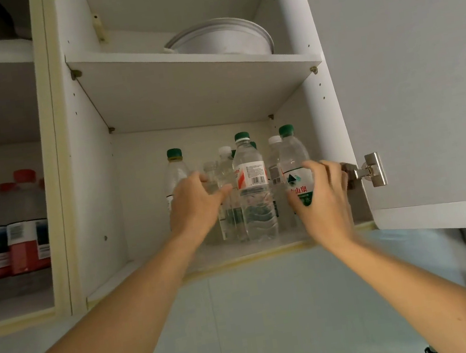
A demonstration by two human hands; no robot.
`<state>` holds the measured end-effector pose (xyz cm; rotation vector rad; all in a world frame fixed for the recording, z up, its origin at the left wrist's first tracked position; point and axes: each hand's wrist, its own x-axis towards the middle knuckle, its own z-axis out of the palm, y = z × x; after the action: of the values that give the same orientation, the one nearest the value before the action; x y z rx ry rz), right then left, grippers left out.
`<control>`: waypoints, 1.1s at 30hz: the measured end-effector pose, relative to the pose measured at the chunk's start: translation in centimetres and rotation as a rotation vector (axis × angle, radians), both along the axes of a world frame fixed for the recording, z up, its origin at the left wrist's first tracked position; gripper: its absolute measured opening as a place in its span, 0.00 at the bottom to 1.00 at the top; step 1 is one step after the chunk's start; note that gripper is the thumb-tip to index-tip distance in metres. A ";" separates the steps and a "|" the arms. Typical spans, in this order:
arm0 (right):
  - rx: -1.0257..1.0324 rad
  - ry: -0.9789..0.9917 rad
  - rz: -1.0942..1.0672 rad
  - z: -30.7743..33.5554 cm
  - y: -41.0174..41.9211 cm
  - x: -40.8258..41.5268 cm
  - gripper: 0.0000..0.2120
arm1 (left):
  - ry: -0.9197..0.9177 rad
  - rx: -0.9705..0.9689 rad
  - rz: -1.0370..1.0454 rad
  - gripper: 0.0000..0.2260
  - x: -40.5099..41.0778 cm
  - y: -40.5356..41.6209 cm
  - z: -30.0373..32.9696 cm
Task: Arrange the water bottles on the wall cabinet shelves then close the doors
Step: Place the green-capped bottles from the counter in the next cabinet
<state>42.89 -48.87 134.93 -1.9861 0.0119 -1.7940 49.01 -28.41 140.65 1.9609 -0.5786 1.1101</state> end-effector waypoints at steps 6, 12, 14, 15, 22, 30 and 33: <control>-0.002 0.162 0.219 1.6 6.1 0.9 0.37 | 0.022 0.012 0.124 0.37 1.6 5.2 1.5; 0.087 0.330 0.256 0.7 6.8 2.4 0.44 | 0.168 0.079 0.038 0.61 4.5 5.7 1.2; 0.095 0.353 0.252 0.7 6.6 2.6 0.43 | 0.160 0.122 0.001 0.66 5.2 5.5 1.1; 0.090 0.367 0.241 0.7 6.5 2.7 0.43 | 0.145 0.140 -0.008 0.66 5.5 5.4 1.2; 0.069 0.388 0.228 0.6 6.3 2.6 0.43 | 0.189 0.309 0.079 0.57 6.3 6.4 2.7; 0.054 0.368 0.260 0.6 6.1 2.8 0.42 | 0.262 0.447 0.477 0.57 6.9 10.4 3.8; 0.055 0.365 0.278 0.6 6.1 2.8 0.42 | 0.283 0.343 0.494 0.57 7.4 10.4 3.6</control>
<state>45.66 -42.80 135.52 -2.1284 -0.0933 -1.2341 56.38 -18.04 144.21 2.5983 -0.1329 1.0348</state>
